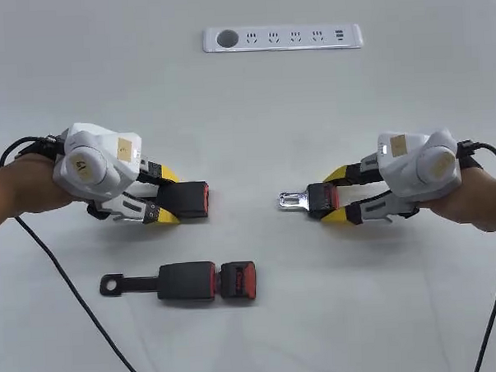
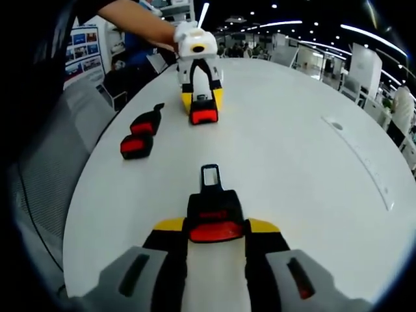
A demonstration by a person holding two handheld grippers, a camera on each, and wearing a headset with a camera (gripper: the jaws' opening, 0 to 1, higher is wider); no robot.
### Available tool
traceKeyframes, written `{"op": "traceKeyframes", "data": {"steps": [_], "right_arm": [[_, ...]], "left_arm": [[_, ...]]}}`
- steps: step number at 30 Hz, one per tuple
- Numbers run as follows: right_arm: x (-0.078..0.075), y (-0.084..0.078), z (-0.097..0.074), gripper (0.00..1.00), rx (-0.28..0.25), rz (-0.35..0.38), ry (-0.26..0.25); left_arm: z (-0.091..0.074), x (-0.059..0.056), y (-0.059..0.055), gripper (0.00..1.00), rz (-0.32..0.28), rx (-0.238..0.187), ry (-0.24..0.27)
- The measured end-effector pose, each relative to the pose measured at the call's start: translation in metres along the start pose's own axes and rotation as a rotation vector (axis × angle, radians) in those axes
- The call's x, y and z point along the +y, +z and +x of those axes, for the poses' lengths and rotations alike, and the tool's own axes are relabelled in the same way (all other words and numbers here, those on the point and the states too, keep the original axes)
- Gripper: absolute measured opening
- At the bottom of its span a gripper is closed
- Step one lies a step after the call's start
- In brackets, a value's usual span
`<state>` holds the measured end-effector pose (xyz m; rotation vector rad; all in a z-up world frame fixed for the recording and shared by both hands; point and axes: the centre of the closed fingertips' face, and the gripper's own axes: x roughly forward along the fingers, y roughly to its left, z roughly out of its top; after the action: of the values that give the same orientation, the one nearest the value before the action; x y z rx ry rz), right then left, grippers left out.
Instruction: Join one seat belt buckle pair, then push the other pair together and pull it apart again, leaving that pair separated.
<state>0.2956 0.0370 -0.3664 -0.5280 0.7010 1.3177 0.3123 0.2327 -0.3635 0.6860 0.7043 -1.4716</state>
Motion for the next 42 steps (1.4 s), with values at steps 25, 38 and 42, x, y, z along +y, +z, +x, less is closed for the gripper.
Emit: {"op": "traceKeyframes", "data": {"steps": [25,38,42], "right_arm": [[0.002,0.029,0.026,0.33,-0.046,-0.018,0.025],[0.005,0.051,0.045,0.33,-0.068,-0.026,0.033],[0.004,0.054,0.052,0.33,-0.076,-0.031,0.042]], "left_arm": [[0.001,0.000,-0.001,0.33,0.004,0.020,-0.001],[0.002,0.001,0.000,0.33,0.003,0.027,0.002],[0.002,0.001,0.000,0.33,0.001,0.027,0.003]]}}
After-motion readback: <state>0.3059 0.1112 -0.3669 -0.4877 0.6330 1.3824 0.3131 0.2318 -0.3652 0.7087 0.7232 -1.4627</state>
